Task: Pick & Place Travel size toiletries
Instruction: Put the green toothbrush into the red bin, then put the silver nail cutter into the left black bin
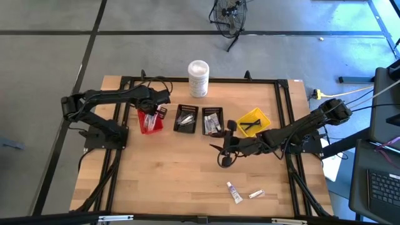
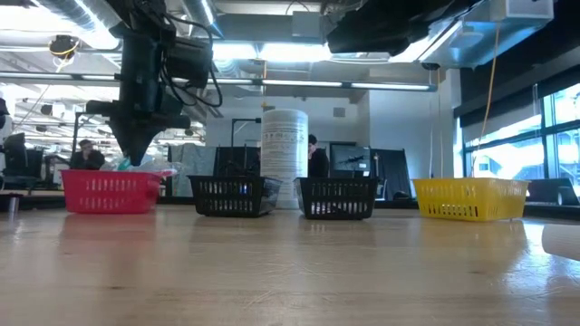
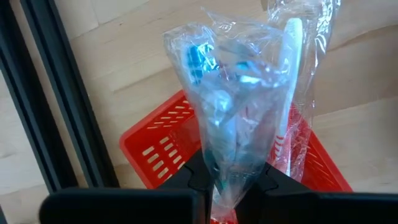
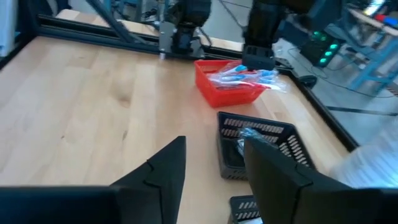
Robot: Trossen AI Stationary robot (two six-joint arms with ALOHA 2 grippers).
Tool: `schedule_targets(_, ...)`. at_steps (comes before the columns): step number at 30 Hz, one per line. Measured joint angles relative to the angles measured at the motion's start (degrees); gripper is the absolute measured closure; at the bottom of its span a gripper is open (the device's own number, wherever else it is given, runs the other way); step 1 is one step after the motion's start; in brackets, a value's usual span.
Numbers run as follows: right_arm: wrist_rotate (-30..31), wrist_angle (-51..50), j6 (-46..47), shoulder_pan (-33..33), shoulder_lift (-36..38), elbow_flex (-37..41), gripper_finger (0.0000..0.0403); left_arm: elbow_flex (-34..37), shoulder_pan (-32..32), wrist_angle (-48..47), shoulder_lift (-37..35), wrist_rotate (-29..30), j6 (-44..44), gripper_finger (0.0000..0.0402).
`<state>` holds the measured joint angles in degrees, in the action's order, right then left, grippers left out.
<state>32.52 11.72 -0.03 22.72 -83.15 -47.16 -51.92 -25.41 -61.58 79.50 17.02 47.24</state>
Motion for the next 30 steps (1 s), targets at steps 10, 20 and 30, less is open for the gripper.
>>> schedule_targets(10, -2.1, -3.3, 0.0, 0.0, 0.0, 0.0, 0.0262, 0.0, -1.2, -0.7, 0.0, -6.3, -0.2, 0.0334)
schedule_targets(20, -2.1, -3.3, -0.6, -0.4, 0.0, 0.0, 0.0285, -0.5, -1.4, -4.6, 0.0, 1.2, 0.1, 0.0276)
schedule_targets(30, -2.1, -3.3, -0.4, -2.5, 0.0, 0.0, 0.0277, -10.2, 2.9, -16.4, -0.3, 1.9, 1.7, 0.0272)
